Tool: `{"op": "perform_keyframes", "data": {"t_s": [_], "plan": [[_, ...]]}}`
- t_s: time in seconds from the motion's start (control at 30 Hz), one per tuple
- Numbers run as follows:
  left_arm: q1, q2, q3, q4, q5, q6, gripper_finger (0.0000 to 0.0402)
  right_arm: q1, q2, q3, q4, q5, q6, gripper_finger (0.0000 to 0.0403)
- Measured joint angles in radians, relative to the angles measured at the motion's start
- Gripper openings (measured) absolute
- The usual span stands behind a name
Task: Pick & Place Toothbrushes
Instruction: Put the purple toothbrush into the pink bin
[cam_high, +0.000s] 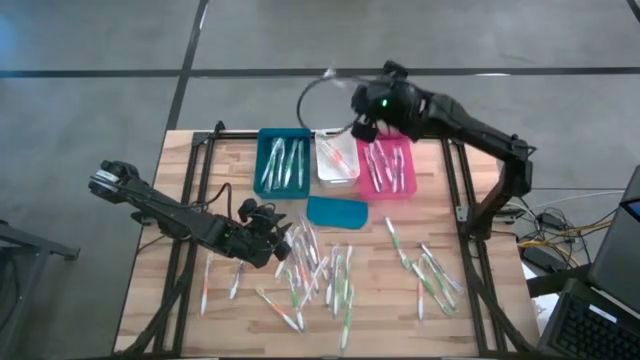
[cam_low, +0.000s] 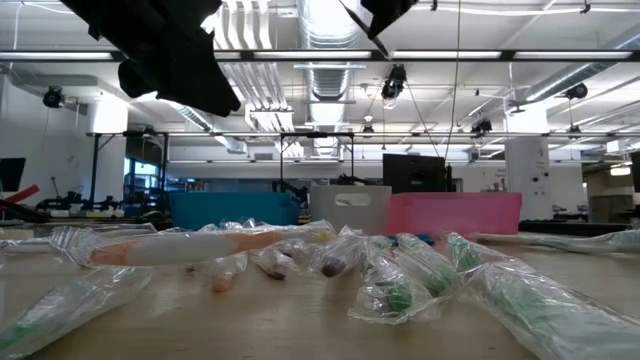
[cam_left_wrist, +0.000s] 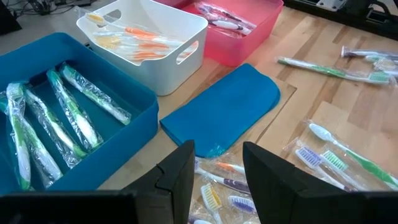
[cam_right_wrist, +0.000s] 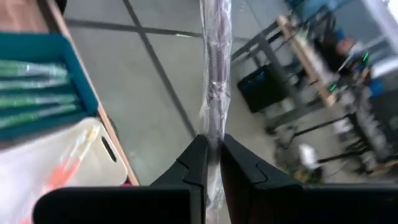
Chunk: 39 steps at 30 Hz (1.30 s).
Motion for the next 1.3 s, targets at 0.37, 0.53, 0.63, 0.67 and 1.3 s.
{"op": "perform_keyframes", "data": {"t_s": [0.37, 0.53, 0.63, 0.67, 1.3], "plan": [[0.0, 0.0, 0.0, 0.0, 0.0, 0.0, 0.0142, -0.208, 0.01, -0.014, -0.011, -0.171, 0.324, 0.0023], [0.0, 0.0, 0.0, 0.0, 0.0, 0.0, 0.0142, -0.253, 0.032, -0.047, -0.016, -0.275, 0.429, 0.0023], [0.0, 0.0, 0.0, 0.0, 0.0, 0.0, 0.0142, -0.26, 0.049, -0.078, -0.037, -0.282, 0.454, 0.0023], [0.0, 0.0, 0.0, 0.0, 0.0, 0.0, 0.0142, -0.261, 0.054, -0.089, -0.056, -0.283, 0.468, 0.0023], [0.0, 0.0, 0.0, 0.0, 0.0, -0.005, 0.0142, -0.316, 0.054, -0.358, -0.198, -0.382, 0.609, 0.0023]]}}
